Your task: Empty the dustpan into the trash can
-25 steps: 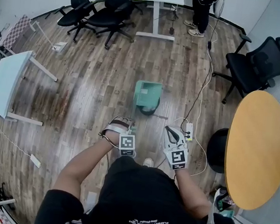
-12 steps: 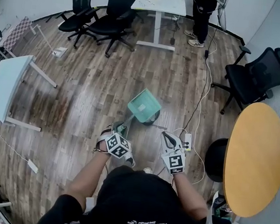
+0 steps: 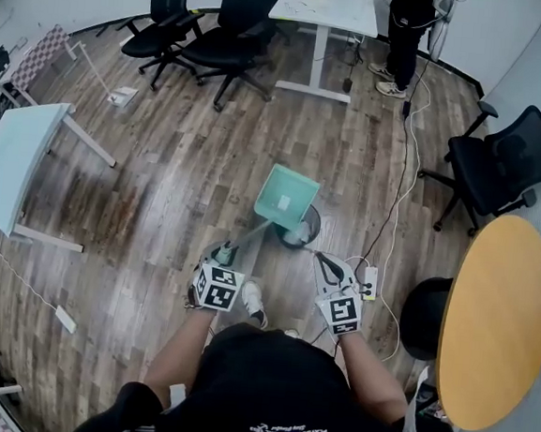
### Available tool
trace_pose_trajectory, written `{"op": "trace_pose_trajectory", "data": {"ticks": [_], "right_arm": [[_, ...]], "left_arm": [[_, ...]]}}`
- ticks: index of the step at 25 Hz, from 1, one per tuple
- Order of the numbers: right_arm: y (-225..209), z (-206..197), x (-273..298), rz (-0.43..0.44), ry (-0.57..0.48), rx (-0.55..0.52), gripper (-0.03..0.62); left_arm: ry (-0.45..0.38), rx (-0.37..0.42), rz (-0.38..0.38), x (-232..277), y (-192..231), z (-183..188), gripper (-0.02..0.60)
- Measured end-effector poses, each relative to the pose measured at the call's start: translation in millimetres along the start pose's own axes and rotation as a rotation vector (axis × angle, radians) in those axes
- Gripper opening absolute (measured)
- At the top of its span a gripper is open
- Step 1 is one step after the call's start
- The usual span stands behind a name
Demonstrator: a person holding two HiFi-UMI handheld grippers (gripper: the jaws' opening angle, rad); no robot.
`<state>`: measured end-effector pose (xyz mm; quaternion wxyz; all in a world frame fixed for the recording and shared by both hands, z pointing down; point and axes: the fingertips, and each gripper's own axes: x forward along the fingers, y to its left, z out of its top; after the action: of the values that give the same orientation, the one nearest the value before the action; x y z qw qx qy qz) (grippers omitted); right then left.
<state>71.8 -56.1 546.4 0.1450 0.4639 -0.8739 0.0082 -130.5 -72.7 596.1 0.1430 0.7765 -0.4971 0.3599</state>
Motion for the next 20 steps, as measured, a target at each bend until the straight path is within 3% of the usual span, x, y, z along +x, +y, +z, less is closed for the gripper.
{"op": "trace_pose_trajectory", "data": {"ticks": [7, 20], "right_arm": [[10, 5, 41, 0.031, 0.01, -0.01, 0.025], [18, -9, 102, 0.023, 0.058, 0.022, 0.025]], "left_arm": [[0.002, -0.158, 0.069, 10, 50, 0, 0.098], [0.134, -0.216, 0.072, 82, 108, -48, 0.098]]}}
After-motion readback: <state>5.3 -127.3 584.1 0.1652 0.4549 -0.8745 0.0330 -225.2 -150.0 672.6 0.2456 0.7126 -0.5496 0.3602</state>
